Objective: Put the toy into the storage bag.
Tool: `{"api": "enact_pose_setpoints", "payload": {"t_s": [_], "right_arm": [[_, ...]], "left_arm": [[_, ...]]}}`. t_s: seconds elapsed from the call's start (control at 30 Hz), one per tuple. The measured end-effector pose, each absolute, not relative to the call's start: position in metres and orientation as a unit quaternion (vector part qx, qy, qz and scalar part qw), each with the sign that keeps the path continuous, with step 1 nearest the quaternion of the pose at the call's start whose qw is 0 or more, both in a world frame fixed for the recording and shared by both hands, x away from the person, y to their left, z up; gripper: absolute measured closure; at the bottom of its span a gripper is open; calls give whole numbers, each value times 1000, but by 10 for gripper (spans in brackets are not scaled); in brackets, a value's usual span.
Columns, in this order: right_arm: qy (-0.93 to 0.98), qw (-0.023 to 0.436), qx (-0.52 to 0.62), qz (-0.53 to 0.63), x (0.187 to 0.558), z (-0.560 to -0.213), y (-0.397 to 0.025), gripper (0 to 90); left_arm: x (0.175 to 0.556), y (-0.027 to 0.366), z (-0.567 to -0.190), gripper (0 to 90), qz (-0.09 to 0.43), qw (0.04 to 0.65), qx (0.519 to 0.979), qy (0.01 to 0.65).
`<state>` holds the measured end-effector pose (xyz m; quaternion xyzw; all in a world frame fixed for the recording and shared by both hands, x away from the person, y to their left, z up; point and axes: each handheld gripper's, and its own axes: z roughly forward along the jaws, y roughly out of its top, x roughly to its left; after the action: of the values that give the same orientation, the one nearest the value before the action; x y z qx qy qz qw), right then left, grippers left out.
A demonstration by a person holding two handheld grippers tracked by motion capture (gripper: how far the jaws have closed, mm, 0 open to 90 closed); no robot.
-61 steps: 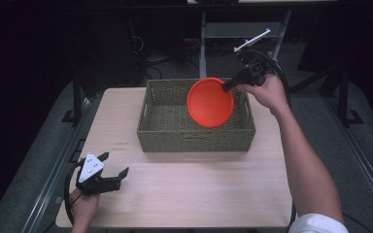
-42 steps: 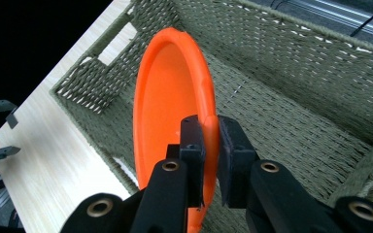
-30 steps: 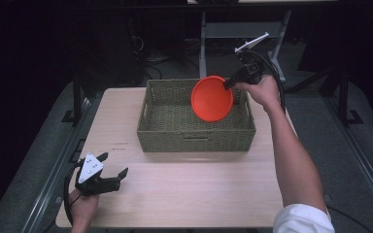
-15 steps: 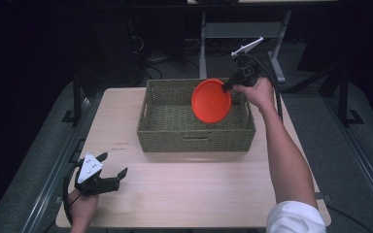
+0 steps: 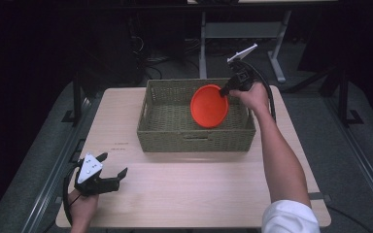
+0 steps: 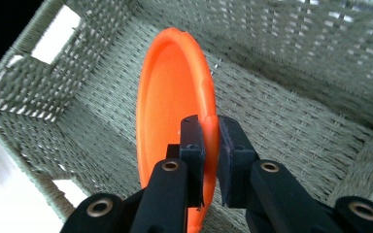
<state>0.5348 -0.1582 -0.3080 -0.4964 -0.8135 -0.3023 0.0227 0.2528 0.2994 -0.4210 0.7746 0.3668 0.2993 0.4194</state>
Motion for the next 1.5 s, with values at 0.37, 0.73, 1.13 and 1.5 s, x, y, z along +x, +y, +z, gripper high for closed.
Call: {"api": "enact_pose_setpoints", "payload": {"t_s": [0.37,0.73,1.13,1.5], "right_arm": [[-810,32,-509,-287,539,-330,-151,817],[-813,37,-516,-266,543,-345,-144,817],[-814,35,-528,-241,543,-355,-144,814],[-802,46,-542,-246,543,-364,-153,808]], "left_arm": [[253,300,-421,130,299,419,775,367],[253,300,-421,130,299,421,773,368],[253,299,-421,130,298,421,775,365],[250,300,-421,130,299,419,775,366]]}}
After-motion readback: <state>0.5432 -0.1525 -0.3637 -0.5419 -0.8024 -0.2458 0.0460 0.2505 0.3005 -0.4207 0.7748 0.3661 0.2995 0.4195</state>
